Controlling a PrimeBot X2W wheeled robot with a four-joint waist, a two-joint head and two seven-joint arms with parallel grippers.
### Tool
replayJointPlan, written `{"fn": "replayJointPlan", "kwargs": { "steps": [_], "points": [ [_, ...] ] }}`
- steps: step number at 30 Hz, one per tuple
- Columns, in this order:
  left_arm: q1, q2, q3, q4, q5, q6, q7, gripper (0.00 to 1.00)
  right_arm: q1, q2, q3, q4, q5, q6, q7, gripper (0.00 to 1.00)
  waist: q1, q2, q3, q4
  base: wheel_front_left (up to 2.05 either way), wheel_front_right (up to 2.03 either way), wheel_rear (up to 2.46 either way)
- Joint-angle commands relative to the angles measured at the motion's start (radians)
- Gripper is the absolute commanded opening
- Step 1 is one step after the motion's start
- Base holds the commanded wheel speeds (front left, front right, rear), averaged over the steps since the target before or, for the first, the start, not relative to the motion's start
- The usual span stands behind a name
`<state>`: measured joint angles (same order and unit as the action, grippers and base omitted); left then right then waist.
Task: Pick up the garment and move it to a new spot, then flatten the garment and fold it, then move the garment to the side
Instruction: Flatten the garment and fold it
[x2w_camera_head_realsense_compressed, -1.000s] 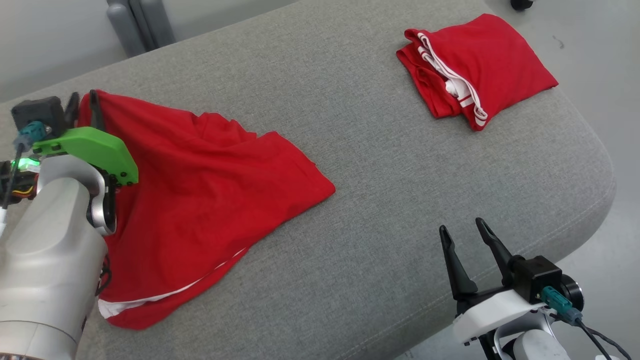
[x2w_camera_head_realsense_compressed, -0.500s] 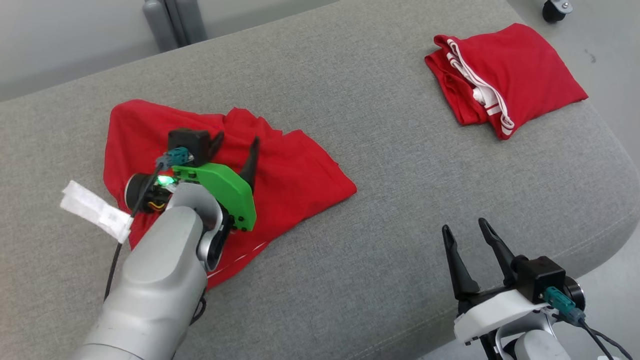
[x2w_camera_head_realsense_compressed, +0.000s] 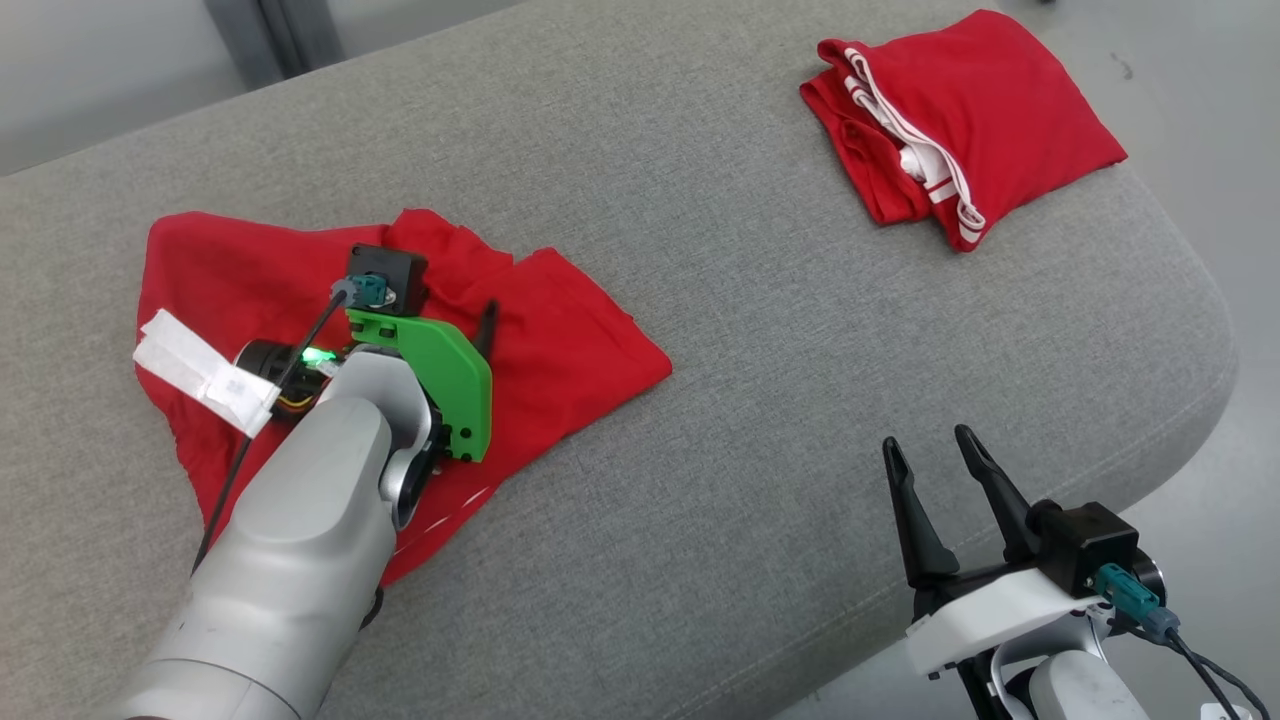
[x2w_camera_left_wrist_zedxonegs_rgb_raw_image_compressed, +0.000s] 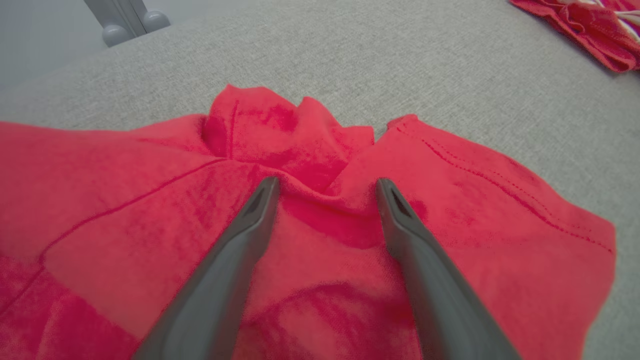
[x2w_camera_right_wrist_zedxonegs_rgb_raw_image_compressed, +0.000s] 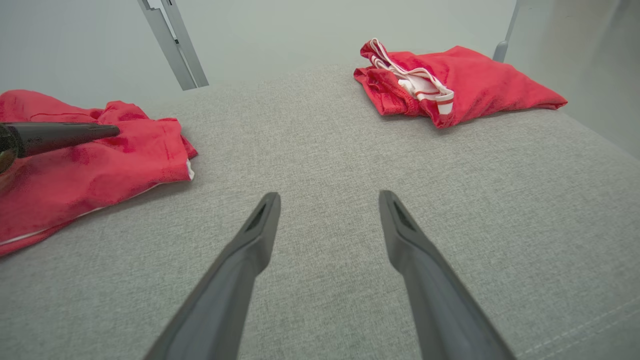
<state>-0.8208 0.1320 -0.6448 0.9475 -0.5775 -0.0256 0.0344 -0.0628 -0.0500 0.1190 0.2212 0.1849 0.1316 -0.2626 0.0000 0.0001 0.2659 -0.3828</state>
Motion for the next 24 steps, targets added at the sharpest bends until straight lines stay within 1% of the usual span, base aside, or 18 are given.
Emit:
{"fn": "replayJointPlan", "kwargs": {
  "steps": [1,3,6,10,13,16,19,20,21,22,24],
  "points": [
    [-0.007,0.013,-0.012,0.016,0.012,-0.012,0.017,0.0,0.004,-0.001,-0.002,-0.002,0.011,-0.002,-0.003,1.0,0.0,-0.0001,0.011,-0.012,0.0,0.0,0.0],
    [-0.01,0.02,-0.018,0.024,0.009,-0.026,0.021,0.0,0.0,-0.001,-0.001,-0.002,0.016,-0.002,-0.003,1.0,0.0,-0.0001,0.014,-0.017,0.0,0.0,0.0],
    [-0.017,0.023,-0.005,0.024,-0.008,-0.036,-0.001,0.0,-0.005,-0.001,-0.008,-0.004,0.019,-0.002,-0.003,1.0,0.0,-0.0001,0.017,-0.02,0.0,0.0,0.0],
    [-0.038,0.029,0.035,0.007,-0.035,-0.021,-0.059,0.0,-0.006,-0.001,-0.014,-0.005,0.019,-0.002,-0.003,1.0,0.0,-0.0001,0.021,-0.016,0.0,0.0,0.0],
    [-0.054,0.037,0.062,0.005,-0.058,-0.012,-0.083,0.0,-0.009,-0.001,-0.013,-0.006,0.019,-0.002,-0.003,1.0,0.0,-0.0001,0.027,-0.015,0.0,0.0,0.0],
    [-0.073,0.043,0.087,0.015,-0.084,-0.019,-0.074,0.0,-0.015,-0.001,-0.006,-0.005,0.017,-0.002,-0.003,1.0,0.0,-0.0001,0.034,-0.016,0.0,0.0,0.0],
    [-0.089,0.063,0.097,0.034,-0.09,-0.026,-0.069,0.0,-0.021,-0.001,0.002,-0.002,0.015,-0.002,-0.003,1.0,0.0,-0.0001,0.039,-0.023,0.0,0.0,0.0],
    [-0.096,0.069,0.096,0.039,-0.085,-0.024,-0.081,0.07,-0.023,-0.001,0.004,-0.001,0.013,-0.002,-0.003,1.0,0.0,-0.0001,0.041,-0.025,0.0,0.0,0.0],
    [-0.103,0.077,0.093,0.044,-0.074,-0.015,-0.099,0.73,-0.024,-0.001,0.006,0.001,0.012,-0.002,-0.003,1.0,0.0,-0.0001,0.043,-0.028,0.0,0.0,0.0],
    [-0.103,0.08,0.089,0.052,-0.07,-0.012,-0.108,1.0,-0.025,-0.001,0.007,0.002,0.01,-0.002,-0.003,1.0,0.0,-0.0001,0.044,-0.03,0.0,0.0,0.0],
    [-0.103,0.078,0.093,0.067,-0.076,-0.011,-0.124,1.0,-0.024,-0.001,0.01,0.004,0.007,-0.002,-0.003,1.0,0.0,-0.0001,0.044,-0.034,0.0,0.0,0.0]
  ]
}}
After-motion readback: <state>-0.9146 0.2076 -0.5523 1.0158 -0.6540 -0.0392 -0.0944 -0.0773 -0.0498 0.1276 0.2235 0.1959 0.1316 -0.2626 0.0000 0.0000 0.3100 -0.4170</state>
